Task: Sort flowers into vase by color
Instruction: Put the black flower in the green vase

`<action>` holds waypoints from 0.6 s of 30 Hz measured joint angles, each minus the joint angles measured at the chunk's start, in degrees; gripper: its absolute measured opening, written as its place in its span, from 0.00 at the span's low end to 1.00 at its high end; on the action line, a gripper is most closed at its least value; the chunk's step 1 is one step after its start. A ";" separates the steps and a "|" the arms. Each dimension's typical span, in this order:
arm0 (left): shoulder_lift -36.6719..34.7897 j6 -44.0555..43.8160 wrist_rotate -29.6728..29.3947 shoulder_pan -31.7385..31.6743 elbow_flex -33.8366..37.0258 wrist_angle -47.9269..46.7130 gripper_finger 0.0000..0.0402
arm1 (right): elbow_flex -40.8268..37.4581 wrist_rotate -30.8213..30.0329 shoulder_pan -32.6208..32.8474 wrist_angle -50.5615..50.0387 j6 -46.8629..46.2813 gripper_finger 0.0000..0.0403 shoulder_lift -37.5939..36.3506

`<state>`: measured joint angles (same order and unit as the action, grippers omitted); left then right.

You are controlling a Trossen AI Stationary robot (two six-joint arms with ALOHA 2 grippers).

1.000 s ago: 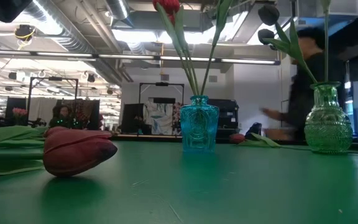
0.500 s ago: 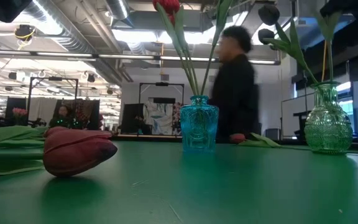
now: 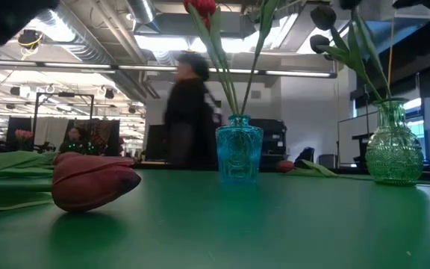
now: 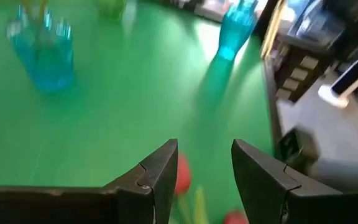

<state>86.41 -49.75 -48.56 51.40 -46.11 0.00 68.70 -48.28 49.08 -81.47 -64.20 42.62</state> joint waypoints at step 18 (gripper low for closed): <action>-2.38 -49.04 15.36 -7.15 1.40 -53.23 0.37 | 13.20 -9.13 0.02 22.39 34.52 0.40 7.68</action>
<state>84.03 -98.78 -33.20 44.24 -44.71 -53.23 81.91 -57.41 49.10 -59.08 -29.69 50.30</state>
